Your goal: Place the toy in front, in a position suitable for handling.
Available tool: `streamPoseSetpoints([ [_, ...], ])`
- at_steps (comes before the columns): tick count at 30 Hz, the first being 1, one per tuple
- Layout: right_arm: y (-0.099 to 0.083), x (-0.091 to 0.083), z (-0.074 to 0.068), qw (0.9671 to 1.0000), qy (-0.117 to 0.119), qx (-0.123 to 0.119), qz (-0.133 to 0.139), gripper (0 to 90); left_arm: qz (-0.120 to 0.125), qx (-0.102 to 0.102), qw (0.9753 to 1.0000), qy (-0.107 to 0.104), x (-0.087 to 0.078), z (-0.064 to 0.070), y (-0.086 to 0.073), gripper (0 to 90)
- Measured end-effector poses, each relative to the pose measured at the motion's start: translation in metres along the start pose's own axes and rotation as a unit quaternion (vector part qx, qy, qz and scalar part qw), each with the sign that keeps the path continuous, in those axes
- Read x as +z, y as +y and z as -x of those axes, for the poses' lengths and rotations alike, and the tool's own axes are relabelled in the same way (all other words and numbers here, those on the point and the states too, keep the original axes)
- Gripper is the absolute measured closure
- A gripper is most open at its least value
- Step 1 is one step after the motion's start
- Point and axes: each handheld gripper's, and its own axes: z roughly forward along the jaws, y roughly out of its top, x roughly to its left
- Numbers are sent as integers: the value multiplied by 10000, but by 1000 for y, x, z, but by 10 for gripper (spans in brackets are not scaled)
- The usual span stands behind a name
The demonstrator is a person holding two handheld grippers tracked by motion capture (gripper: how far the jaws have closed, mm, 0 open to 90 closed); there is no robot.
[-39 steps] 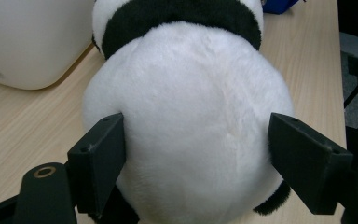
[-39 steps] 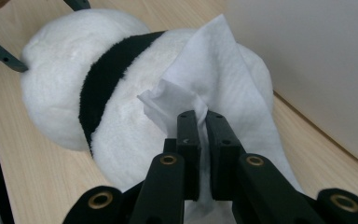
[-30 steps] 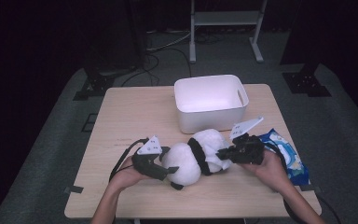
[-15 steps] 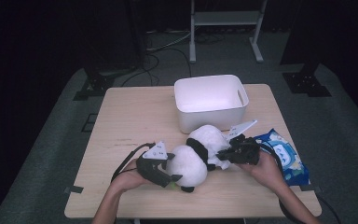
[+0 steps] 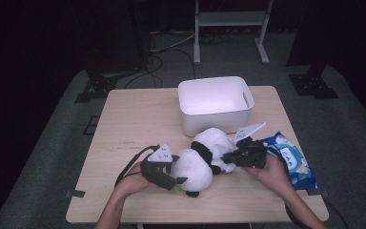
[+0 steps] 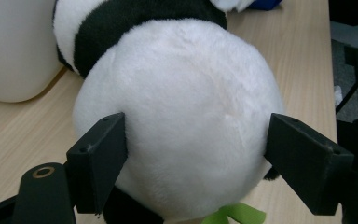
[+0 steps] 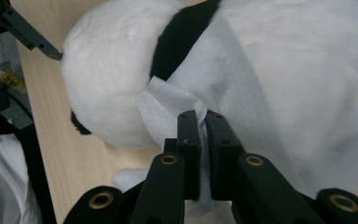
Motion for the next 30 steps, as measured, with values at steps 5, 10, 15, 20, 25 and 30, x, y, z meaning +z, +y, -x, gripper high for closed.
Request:
streamPoseSetpoints([
  [5,3,19,-16,9991,350,-165,-176,842,23,26,10000,31,-2,-1,1,198],
  [10,8,20,-24,9988,405,-247,-146,840,92,-5,9998,197,-6,-4,1,192],
  [15,14,22,-26,9984,521,-221,-69,840,62,-37,9998,169,-3,-5,-1,183],
  [20,12,36,-38,9957,837,-334,-220,841,-30,15,9999,166,-2,-4,-2,176],
  [25,14,10,-27,9987,425,-275,34,841,-31,-25,9998,213,-3,-7,-3,177],
  [30,14,-20,-1,9992,-187,-12,361,839,-36,16,9998,212,-5,-6,-1,177],
])
